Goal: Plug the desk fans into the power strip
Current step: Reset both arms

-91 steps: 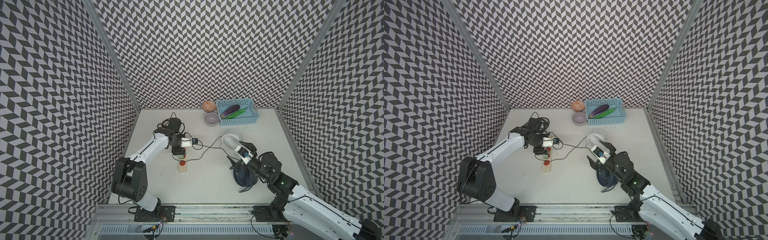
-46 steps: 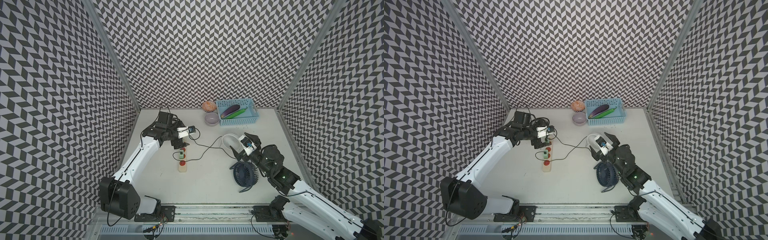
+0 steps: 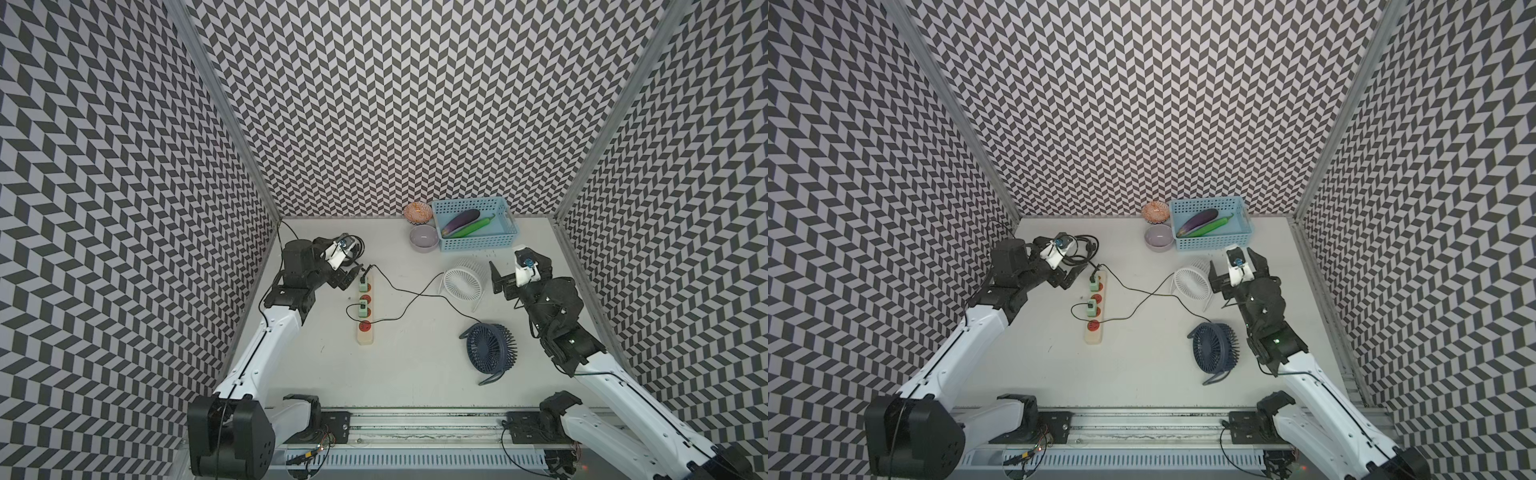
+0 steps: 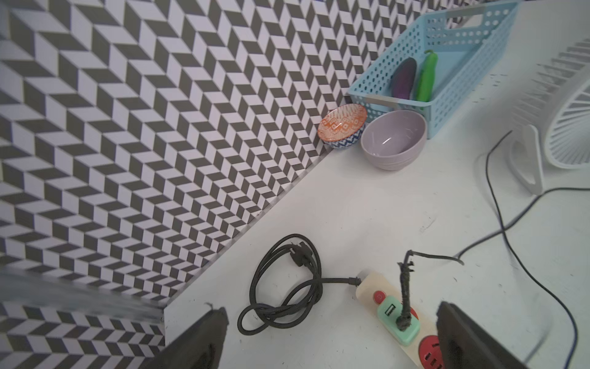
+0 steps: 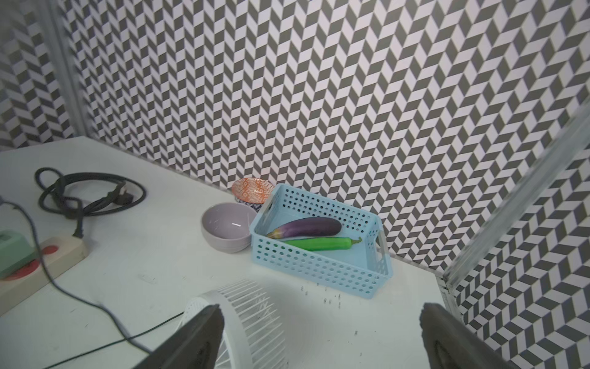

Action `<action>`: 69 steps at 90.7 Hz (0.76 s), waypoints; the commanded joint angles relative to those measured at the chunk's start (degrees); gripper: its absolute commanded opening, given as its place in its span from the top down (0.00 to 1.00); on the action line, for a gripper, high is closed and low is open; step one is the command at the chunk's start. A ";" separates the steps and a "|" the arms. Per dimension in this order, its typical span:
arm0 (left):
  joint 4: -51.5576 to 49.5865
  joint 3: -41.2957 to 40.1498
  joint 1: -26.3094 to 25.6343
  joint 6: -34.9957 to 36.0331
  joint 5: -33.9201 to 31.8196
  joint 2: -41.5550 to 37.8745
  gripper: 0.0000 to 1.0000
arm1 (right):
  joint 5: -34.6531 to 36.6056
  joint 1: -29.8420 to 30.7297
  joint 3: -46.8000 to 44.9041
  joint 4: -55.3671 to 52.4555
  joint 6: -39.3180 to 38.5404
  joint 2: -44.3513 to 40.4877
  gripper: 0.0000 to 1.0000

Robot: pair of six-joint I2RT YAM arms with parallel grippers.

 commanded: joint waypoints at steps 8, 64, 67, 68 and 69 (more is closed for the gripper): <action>17.62 -9.04 1.53 -10.94 -5.11 -1.12 0.00 | 2.57 -4.80 0.37 8.87 5.04 1.97 0.00; 49.01 -24.38 6.56 -25.65 -7.52 6.04 0.00 | 7.31 -14.13 -8.92 21.31 17.63 11.06 0.00; 50.00 -24.89 6.62 -26.04 -7.16 6.36 0.00 | 7.24 -14.38 -9.06 21.56 17.82 11.67 0.00; 50.40 -25.07 6.62 -26.13 -7.05 6.46 0.00 | 7.23 -14.46 -9.12 21.58 17.85 11.94 0.00; 51.08 -25.24 6.62 -26.23 -6.96 6.60 0.00 | 7.31 -14.50 -9.10 21.59 17.87 12.20 0.00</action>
